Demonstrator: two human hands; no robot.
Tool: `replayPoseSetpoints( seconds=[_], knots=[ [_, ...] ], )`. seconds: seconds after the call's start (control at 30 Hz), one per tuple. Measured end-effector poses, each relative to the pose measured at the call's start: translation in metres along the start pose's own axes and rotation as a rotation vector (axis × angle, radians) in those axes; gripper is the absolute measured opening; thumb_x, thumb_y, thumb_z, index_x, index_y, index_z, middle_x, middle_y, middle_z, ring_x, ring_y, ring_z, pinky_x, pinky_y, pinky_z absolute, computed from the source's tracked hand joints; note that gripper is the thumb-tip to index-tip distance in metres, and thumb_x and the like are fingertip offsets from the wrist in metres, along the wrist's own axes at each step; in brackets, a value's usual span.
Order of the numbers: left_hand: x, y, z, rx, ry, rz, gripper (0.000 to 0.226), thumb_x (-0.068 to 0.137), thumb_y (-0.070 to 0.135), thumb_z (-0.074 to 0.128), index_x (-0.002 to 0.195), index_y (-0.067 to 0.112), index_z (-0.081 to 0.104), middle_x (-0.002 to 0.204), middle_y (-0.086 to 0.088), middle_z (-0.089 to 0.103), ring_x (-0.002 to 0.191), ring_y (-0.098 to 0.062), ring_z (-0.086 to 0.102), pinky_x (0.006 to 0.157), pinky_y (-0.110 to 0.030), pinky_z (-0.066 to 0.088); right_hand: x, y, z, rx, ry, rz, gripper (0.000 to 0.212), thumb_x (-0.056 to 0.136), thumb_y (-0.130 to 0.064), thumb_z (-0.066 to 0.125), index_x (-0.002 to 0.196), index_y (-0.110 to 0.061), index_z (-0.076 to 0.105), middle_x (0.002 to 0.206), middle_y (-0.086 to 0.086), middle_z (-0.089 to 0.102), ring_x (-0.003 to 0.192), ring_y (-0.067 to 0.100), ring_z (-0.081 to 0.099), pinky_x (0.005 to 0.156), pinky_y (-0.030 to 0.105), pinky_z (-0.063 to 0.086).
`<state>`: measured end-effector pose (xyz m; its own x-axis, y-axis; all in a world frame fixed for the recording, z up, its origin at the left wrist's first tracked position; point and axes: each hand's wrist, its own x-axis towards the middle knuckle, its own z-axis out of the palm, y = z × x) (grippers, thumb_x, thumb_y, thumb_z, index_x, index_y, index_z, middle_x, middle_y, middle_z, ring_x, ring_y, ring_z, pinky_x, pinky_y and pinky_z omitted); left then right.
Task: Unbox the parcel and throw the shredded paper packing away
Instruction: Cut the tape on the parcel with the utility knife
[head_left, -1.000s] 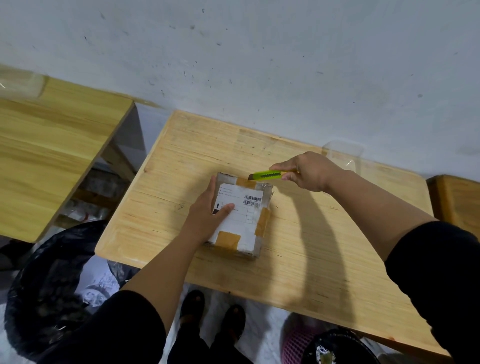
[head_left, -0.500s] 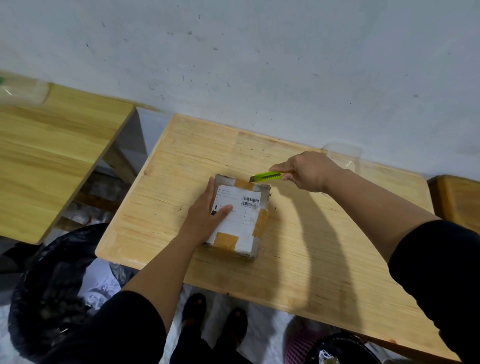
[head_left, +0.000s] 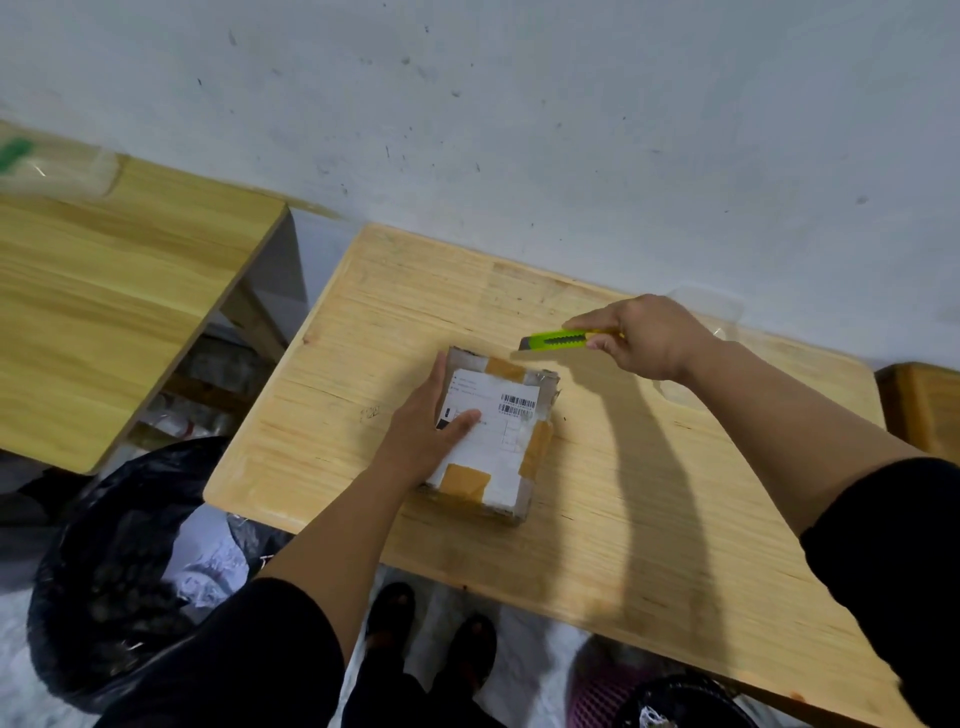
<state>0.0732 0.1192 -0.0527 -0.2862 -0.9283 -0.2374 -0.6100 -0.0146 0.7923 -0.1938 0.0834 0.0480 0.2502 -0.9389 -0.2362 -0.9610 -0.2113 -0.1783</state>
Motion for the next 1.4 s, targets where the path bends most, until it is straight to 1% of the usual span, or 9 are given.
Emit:
replayPoseSetpoints(
  seconds=[0.23, 0.47, 0.67, 0.8, 0.97, 1.03, 1.13, 1.33, 1.4],
  knots=[
    [0.001, -0.001, -0.001, 0.02, 0.008, 0.0, 0.084, 0.087, 0.045, 0.056, 0.148, 0.03, 0.0, 0.144, -0.005, 0.043, 0.123, -0.024, 0.047, 0.097, -0.037, 0.041, 0.015, -0.021, 0.011, 0.019, -0.004, -0.046, 0.035, 0.093, -0.028, 0.049, 0.127, -0.036, 0.052, 0.125, -0.002, 0.063, 0.113, 0.026, 0.056, 0.087, 0.034, 0.047],
    [0.001, -0.001, 0.0, 0.016, 0.016, -0.003, 0.083, 0.088, 0.041, 0.057, 0.149, 0.028, 0.002, 0.143, -0.006, 0.043, 0.124, -0.023, 0.046, 0.095, -0.028, 0.036, 0.015, -0.022, 0.02, 0.048, -0.034, -0.032, 0.035, 0.094, -0.027, 0.048, 0.128, -0.037, 0.051, 0.125, -0.003, 0.063, 0.111, 0.025, 0.057, 0.081, 0.031, 0.046],
    [0.001, -0.001, 0.0, 0.015, 0.017, -0.008, 0.083, 0.088, 0.042, 0.056, 0.149, 0.029, 0.001, 0.145, -0.006, 0.041, 0.125, -0.024, 0.046, 0.099, -0.034, 0.039, 0.001, -0.009, 0.007, -0.065, -0.099, -0.024, 0.035, 0.095, -0.028, 0.045, 0.127, -0.039, 0.05, 0.11, 0.005, 0.068, 0.101, 0.031, 0.059, 0.082, 0.042, 0.051],
    [0.001, -0.002, 0.001, 0.023, 0.015, 0.009, 0.083, 0.089, 0.042, 0.055, 0.148, 0.029, -0.001, 0.146, -0.006, 0.041, 0.124, -0.024, 0.047, 0.099, -0.036, 0.041, -0.016, -0.004, 0.012, -0.011, -0.11, 0.12, 0.036, 0.095, -0.028, 0.045, 0.129, -0.037, 0.05, 0.115, 0.008, 0.067, 0.104, 0.032, 0.058, 0.085, 0.038, 0.049],
    [0.0, -0.002, 0.001, 0.025, 0.005, 0.01, 0.081, 0.09, 0.042, 0.053, 0.149, 0.027, -0.001, 0.15, -0.002, 0.034, 0.128, -0.025, 0.043, 0.093, -0.026, 0.035, -0.052, -0.023, 0.032, 0.252, -0.066, 0.381, 0.042, 0.096, -0.019, 0.041, 0.137, -0.027, 0.041, 0.124, 0.017, 0.06, 0.106, 0.036, 0.057, 0.088, 0.032, 0.045],
    [0.0, -0.002, 0.0, 0.017, 0.007, 0.009, 0.082, 0.09, 0.042, 0.054, 0.149, 0.028, -0.001, 0.15, -0.003, 0.035, 0.127, -0.026, 0.044, 0.093, -0.03, 0.037, -0.066, -0.042, 0.042, 0.472, -0.012, 0.498, 0.046, 0.094, -0.015, 0.04, 0.139, -0.025, 0.04, 0.11, 0.021, 0.065, 0.081, 0.037, 0.064, 0.07, 0.034, 0.054],
    [0.001, -0.002, -0.001, 0.011, -0.017, 0.002, 0.082, 0.09, 0.042, 0.053, 0.149, 0.028, -0.003, 0.144, -0.006, 0.042, 0.121, -0.028, 0.049, 0.092, -0.035, 0.04, -0.088, -0.071, 0.052, 0.737, 0.09, 0.639, 0.046, 0.094, -0.011, 0.043, 0.138, -0.02, 0.039, 0.081, 0.02, 0.064, 0.049, 0.025, 0.055, 0.039, 0.023, 0.05],
    [0.0, -0.002, -0.009, 0.025, -0.083, 0.058, 0.075, 0.095, 0.04, 0.044, 0.15, 0.02, -0.003, 0.151, -0.007, 0.032, 0.131, -0.028, 0.039, 0.1, -0.036, 0.034, -0.115, -0.115, 0.066, 0.872, 0.213, 0.76, 0.044, 0.093, -0.013, 0.046, 0.136, -0.02, 0.044, 0.081, 0.025, 0.069, 0.045, 0.024, 0.058, 0.036, 0.016, 0.044],
    [-0.002, -0.006, -0.011, 0.032, -0.089, 0.117, 0.075, 0.094, 0.036, 0.048, 0.15, 0.017, 0.002, 0.148, -0.007, 0.036, 0.13, -0.027, 0.04, 0.098, -0.034, 0.035, -0.119, -0.126, 0.07, 0.874, 0.234, 0.783, 0.043, 0.092, -0.013, 0.046, 0.135, -0.02, 0.045, 0.078, 0.023, 0.068, 0.046, 0.025, 0.058, 0.036, 0.017, 0.044]
  ],
)
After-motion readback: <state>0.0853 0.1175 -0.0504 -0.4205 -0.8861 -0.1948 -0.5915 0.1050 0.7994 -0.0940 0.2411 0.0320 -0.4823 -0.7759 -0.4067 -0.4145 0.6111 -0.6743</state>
